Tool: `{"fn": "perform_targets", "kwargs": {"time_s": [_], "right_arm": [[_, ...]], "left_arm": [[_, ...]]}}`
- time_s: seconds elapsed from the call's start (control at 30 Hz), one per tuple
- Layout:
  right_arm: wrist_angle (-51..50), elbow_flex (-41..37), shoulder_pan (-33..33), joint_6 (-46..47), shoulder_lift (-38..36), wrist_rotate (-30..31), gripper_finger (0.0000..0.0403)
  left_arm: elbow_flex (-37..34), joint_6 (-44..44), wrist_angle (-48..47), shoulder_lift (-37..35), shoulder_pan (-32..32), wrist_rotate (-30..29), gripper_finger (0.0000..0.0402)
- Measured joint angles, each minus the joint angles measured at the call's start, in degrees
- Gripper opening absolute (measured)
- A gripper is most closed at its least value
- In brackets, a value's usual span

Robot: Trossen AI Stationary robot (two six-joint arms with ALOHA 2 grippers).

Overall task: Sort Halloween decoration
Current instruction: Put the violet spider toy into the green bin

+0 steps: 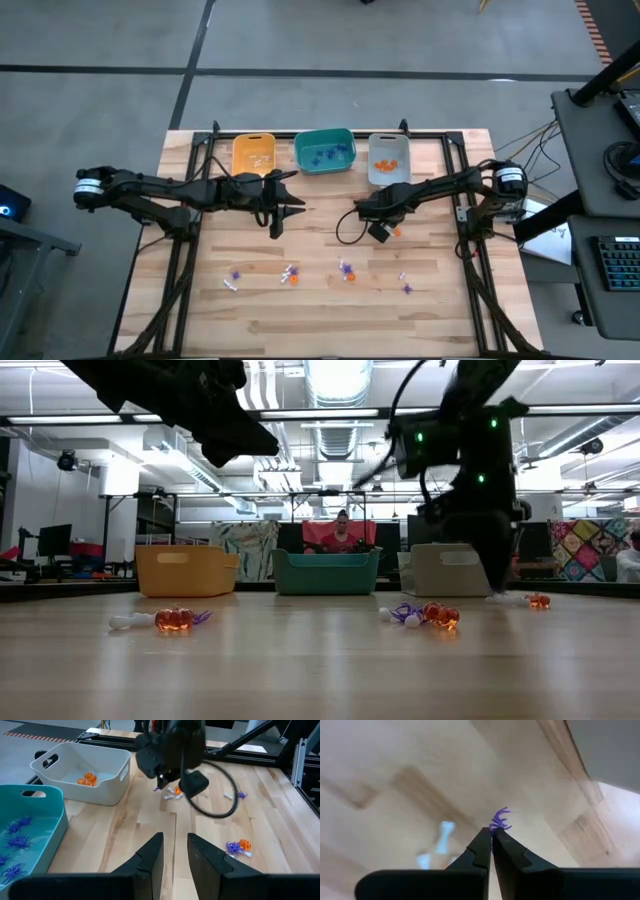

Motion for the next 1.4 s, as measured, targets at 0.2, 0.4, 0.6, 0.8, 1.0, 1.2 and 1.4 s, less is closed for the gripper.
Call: {"fn": "perform_targets", "kwargs": {"time_s": [0.2,0.4,0.6,0.8,1.0,1.2,1.4], "right_arm": [[-1.6,3.1,0.1,-1.9,-4.3,-0.6,0.0008],[3.5,5.8,-0.1,-6.0,-8.5,-0.7,0.0008],[19.2,7.5,-2.7,-14.5,-8.9,-4.3,0.0008],[37.8,7.9,-8.5,-21.3,-7.5,-12.1,0.0008],[49.2,8.0,-15.8,-23.1,-4.8,-13.5,0.0008],[51.7,11.6,-21.6,-23.9,0.9,-9.6,0.0008],[50.9,16.7,-24.8,-25.0,8.5,-3.7,0.0009]], "left_arm": [[0.0,0.0,0.0,0.0,0.0,0.0,0.0070],[0.0,0.0,1.6,0.0,0.0,0.0,0.0070],[0.0,0.3,5.7,0.0,0.0,0.0,0.0070],[0.0,0.3,6.8,0.0,0.0,0.0,0.0070],[0.0,0.1,6.9,0.0,0.0,0.0,0.0070],[0.0,0.1,7.2,0.0,0.0,0.0,0.0070],[0.0,0.0,7.3,0.0,0.0,0.0,0.0070]]}}
